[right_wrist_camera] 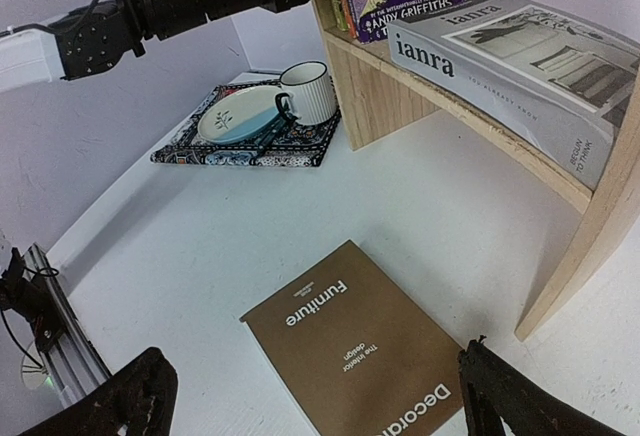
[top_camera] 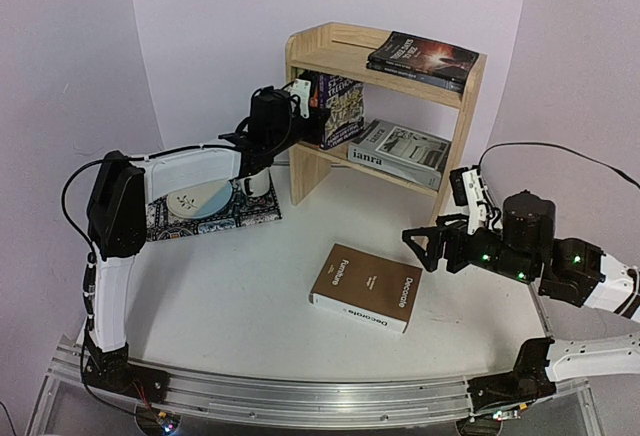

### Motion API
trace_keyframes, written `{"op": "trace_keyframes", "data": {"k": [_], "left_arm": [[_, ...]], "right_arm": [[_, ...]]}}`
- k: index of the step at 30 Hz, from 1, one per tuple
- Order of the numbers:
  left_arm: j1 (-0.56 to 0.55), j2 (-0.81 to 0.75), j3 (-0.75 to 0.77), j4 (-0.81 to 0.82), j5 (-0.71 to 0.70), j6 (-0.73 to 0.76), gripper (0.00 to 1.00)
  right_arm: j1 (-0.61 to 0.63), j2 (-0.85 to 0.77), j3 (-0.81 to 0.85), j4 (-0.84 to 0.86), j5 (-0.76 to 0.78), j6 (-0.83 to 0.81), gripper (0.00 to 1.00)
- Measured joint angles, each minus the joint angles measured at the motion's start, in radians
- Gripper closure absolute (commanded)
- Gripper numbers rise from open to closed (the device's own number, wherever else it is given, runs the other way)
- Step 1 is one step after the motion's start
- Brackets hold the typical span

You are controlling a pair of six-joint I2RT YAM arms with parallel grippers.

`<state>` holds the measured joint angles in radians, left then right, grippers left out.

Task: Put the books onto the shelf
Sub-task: Adjust the book on the shelf.

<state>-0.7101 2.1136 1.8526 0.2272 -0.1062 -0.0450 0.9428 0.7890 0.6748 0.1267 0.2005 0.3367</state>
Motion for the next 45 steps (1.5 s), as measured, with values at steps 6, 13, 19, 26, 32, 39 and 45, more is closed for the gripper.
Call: {"op": "trace_keyframes", "data": {"k": [6, 13, 19, 26, 32, 39, 45], "left_arm": [[0.002, 0.0, 0.0, 0.0, -0.007, -0.007, 0.8], [0.006, 0.0, 0.0, 0.0, -0.003, -0.013, 0.72], [0.009, -0.002, -0.001, -0.005, 0.003, -0.018, 0.64], [0.009, -0.012, -0.016, -0.01, 0.009, -0.035, 0.64], [0.011, -0.013, -0.019, -0.01, 0.017, -0.042, 0.64], [0.013, -0.022, -0.046, -0.011, 0.034, -0.06, 0.58], [0.023, -0.072, -0.122, -0.014, 0.032, -0.069, 0.57]], "right_arm": [[0.0, 0.003, 0.008, 0.0, 0.0, 0.0, 0.02], [0.0, 0.003, 0.009, 0.0, 0.0, 0.0, 0.02], [0.0, 0.003, 0.009, 0.0, 0.0, 0.0, 0.02], [0.0, 0.003, 0.009, 0.0, 0.0, 0.0, 0.02], [0.0, 0.003, 0.009, 0.0, 0.0, 0.0, 0.02], [0.0, 0.003, 0.009, 0.0, 0.0, 0.0, 0.02], [0.0, 0.005, 0.009, 0.0, -0.001, 0.0, 0.02]]}}
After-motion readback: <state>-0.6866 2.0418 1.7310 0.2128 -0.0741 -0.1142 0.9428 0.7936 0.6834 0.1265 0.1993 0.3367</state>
